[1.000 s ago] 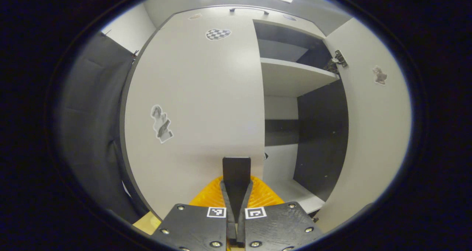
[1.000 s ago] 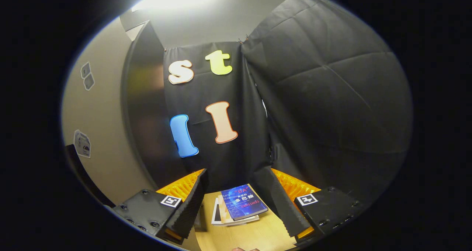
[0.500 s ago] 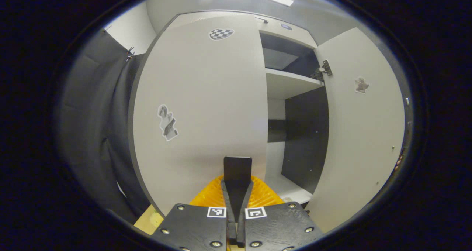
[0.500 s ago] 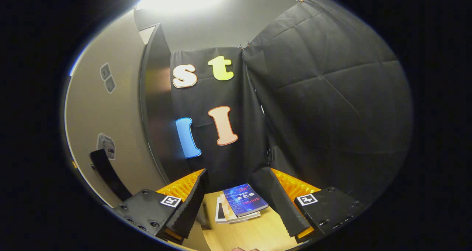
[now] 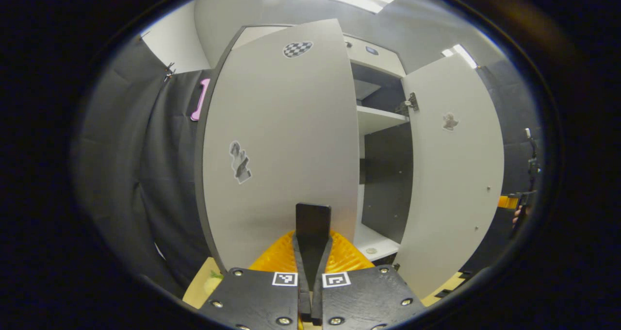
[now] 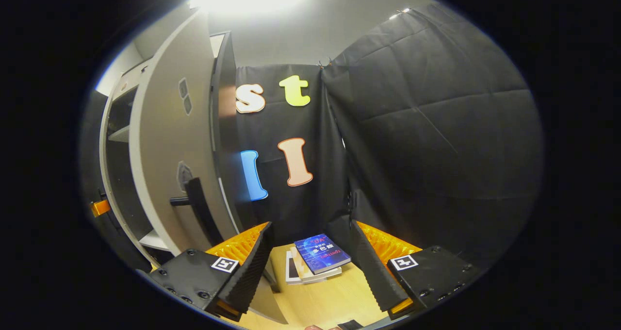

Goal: Open the right door of the double-door shoe cabinet with the right hand, and open the left door with the left hand.

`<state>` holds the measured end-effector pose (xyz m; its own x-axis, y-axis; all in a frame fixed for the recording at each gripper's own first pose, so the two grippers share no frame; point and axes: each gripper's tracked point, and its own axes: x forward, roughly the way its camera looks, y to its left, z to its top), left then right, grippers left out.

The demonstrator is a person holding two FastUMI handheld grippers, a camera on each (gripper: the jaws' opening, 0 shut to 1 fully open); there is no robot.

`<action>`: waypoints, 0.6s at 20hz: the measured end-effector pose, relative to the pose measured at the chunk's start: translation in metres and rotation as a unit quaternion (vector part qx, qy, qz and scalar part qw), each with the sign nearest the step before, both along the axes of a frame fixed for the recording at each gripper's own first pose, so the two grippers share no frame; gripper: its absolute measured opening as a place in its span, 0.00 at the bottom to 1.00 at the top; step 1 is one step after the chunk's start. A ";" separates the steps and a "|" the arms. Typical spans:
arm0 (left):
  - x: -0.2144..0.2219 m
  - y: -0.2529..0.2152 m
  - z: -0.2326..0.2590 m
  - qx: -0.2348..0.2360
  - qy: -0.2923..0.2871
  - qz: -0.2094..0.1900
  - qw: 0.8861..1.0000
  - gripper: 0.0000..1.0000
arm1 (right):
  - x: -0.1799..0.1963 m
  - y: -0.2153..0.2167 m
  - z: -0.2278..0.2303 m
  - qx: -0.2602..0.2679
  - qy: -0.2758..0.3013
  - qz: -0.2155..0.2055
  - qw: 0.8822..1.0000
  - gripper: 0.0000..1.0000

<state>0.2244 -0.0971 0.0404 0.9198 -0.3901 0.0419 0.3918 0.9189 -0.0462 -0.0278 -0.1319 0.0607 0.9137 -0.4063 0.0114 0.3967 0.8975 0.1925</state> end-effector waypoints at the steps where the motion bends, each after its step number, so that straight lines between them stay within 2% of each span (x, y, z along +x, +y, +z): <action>1: -0.002 0.003 0.000 -0.003 -0.001 -0.002 1.000 0.04 | -0.001 0.005 0.000 -0.001 0.000 0.000 1.000 0.98; 6: -0.006 0.013 0.001 -0.019 -0.003 0.011 1.000 0.04 | -0.006 0.024 0.007 -0.015 -0.006 0.003 1.000 0.98; 12: -0.016 0.025 0.001 -0.015 -0.009 0.040 0.999 0.03 | -0.006 0.040 0.010 -0.014 -0.007 0.013 1.000 0.98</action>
